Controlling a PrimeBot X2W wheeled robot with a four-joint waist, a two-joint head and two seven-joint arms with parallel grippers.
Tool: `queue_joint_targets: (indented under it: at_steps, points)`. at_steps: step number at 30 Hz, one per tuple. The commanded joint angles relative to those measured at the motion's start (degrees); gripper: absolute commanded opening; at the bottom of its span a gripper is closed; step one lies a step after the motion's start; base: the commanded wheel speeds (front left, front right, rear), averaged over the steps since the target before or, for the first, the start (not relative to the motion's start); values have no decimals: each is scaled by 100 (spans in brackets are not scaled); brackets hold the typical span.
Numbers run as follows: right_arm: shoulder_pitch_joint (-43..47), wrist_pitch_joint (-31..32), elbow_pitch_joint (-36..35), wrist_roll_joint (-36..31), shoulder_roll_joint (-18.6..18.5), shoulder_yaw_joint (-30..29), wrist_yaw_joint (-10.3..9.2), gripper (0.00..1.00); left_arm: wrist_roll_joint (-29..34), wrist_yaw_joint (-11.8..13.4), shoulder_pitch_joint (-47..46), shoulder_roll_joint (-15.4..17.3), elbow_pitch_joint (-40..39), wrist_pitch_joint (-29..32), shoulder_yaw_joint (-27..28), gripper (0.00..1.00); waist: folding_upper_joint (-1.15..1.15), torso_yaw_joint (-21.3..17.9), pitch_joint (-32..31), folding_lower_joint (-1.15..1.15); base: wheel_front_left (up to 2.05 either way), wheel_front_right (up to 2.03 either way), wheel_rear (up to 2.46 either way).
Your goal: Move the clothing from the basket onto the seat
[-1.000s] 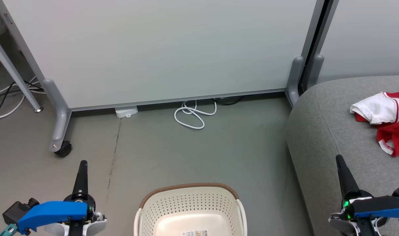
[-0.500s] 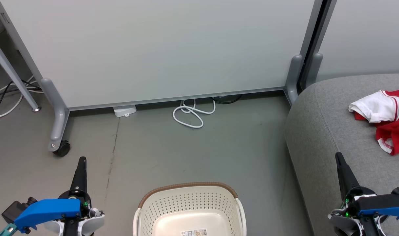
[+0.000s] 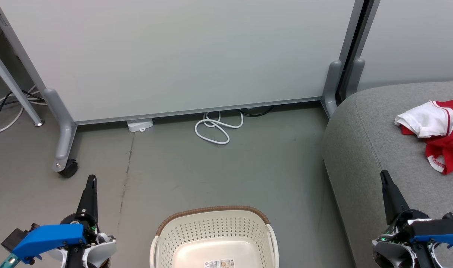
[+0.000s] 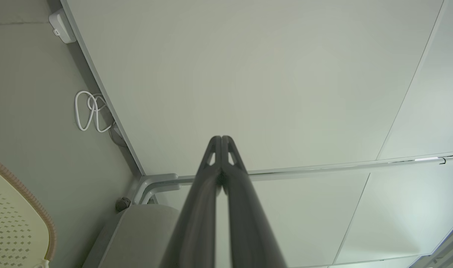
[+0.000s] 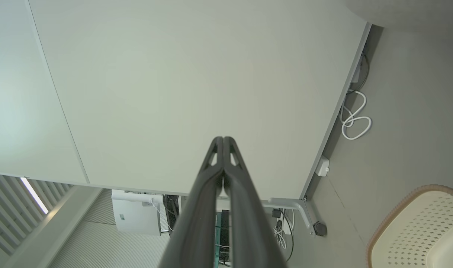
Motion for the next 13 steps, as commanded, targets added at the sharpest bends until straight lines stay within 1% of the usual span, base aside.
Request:
queue_joint_targets:
  at_steps: [1,9,13]
  points:
    - [-67,47,7,137,-24,-15,4,0,-129,-50,-90,-5,-27,42,33,0,0,-4,4,0,0,0,0]
    - [-100,121,14,451,-24,-23,4,0,-442,-63,-119,-14,-23,119,74,0,0,-22,21,0,0,0,0]
    - [-93,124,14,440,-23,-22,4,0,-432,-63,-109,-14,-23,122,73,0,0,-23,22,0,0,0,0]
